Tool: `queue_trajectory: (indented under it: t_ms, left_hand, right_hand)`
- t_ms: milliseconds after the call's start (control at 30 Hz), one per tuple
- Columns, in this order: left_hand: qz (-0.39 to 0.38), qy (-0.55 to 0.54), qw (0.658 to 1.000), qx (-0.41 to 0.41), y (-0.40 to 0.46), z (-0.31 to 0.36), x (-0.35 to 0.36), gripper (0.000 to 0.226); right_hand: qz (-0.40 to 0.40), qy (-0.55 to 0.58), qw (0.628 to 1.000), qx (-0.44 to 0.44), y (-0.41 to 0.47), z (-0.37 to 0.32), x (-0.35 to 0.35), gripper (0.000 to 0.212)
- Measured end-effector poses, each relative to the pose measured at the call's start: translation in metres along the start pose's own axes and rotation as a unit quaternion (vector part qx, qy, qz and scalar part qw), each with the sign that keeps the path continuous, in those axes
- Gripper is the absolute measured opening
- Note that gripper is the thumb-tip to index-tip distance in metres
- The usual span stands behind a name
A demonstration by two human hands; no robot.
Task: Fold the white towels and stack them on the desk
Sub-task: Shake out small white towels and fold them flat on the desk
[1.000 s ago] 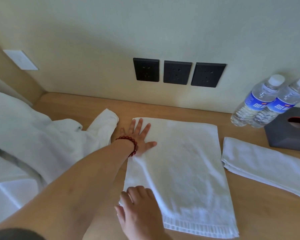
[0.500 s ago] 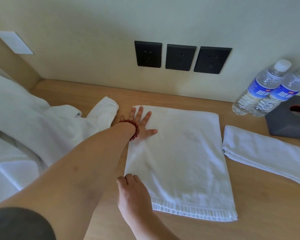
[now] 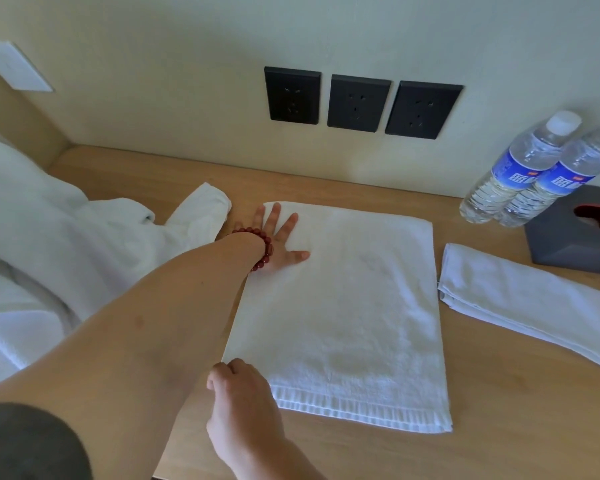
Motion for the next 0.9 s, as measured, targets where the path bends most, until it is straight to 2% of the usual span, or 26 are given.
queue_trajectory:
  t_ms: [200, 300, 367, 433, 500, 567, 633, 767, 900]
  left_hand:
    - [0.036, -0.020, 0.999, 0.008, -0.006, 0.001, 0.002, 0.096]
    - [0.074, -0.025, 0.997, 0.015, -0.008, 0.001, 0.005, 0.093]
    - [0.096, -0.026, 0.995, 0.021, -0.009, 0.001, 0.008, 0.091]
    - [0.117, -0.033, 0.992, 0.030, -0.009, 0.001, 0.011, 0.089]
    - [0.146, -0.042, 0.988, 0.032, -0.010, -0.001, 0.014, 0.087]
    - [0.171, -0.043, 0.984, 0.029, -0.011, -0.001, 0.016, 0.084]
    - [0.191, -0.035, 0.981, 0.030, -0.011, 0.000, 0.016, 0.080]
    - [0.203, -0.014, 0.978, 0.038, -0.009, -0.004, 0.014, 0.072]
    - [0.191, 0.005, 0.981, 0.042, -0.008, -0.007, 0.007, 0.070]
  right_hand:
    - [-0.029, 0.054, 0.998, 0.034, 0.015, 0.007, 0.004, 0.045]
    - [-0.023, 0.068, 0.997, 0.001, 0.009, 0.006, 0.003, 0.033]
    - [0.061, 0.043, 0.997, -0.029, -0.002, 0.012, -0.009, 0.026]
    - [0.206, 0.010, 0.977, -0.044, -0.014, 0.027, -0.031, 0.021]
    - [0.281, -0.027, 0.959, -0.016, -0.016, 0.053, -0.050, 0.028]
    - [0.273, -0.091, 0.956, 0.051, -0.008, 0.086, -0.069, 0.050]
    - [0.219, -0.144, 0.957, 0.121, -0.002, 0.127, -0.079, 0.065]
    - [0.180, -0.246, 0.938, 0.164, -0.020, 0.184, -0.090, 0.067]
    - [0.187, -0.260, 0.931, 0.173, -0.052, 0.202, -0.092, 0.071]
Point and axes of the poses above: each hand's wrist, its own y-axis towards the middle knuckle, its own x-axis out of the palm, z = x × y, the point moved 5 cm from there along y, towards the middle knuckle, and after that the axes turned 1 degree about -y, right-handed, at the moved point
